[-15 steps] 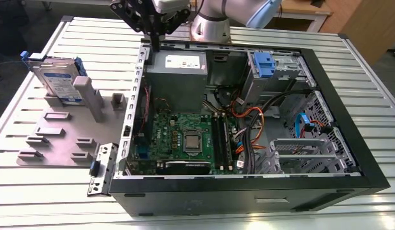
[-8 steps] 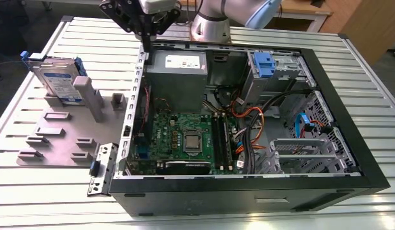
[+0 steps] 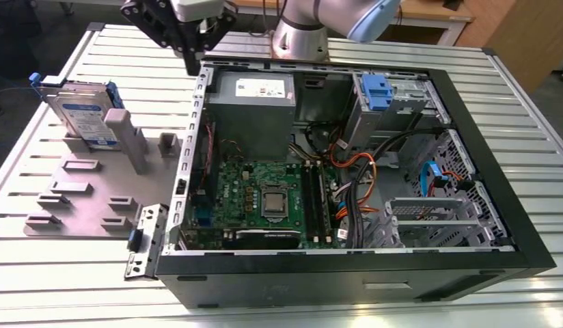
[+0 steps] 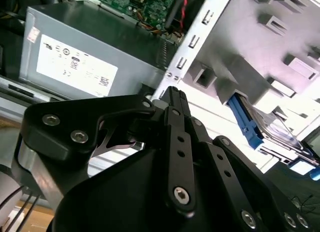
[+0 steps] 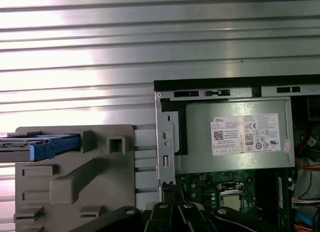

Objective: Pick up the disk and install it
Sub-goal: 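Reach for the disk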

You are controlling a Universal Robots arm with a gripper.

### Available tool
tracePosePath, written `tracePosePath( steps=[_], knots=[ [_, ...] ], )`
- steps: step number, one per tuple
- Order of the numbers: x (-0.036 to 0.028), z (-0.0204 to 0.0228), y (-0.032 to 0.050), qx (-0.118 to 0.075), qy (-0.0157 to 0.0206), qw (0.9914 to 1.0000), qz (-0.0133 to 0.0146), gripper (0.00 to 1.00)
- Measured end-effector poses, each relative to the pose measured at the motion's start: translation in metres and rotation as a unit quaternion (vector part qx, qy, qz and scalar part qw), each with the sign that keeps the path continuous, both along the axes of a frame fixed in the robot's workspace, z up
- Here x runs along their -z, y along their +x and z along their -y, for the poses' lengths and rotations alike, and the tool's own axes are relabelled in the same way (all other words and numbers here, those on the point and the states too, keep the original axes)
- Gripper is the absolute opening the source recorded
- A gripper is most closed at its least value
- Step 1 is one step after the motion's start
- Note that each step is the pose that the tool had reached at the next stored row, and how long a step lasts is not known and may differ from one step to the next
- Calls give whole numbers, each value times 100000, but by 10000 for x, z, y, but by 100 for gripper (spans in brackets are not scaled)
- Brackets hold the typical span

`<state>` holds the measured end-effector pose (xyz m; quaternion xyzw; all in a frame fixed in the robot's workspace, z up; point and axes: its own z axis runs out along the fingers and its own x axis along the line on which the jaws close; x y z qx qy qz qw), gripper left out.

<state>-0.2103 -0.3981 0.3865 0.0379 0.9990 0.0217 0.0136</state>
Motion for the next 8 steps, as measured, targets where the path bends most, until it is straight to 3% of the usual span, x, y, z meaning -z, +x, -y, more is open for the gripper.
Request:
tracePosePath(
  steps=[8],
  knots=[
    [42,-16,-306,3,-2,100000,1,11]
  ],
)
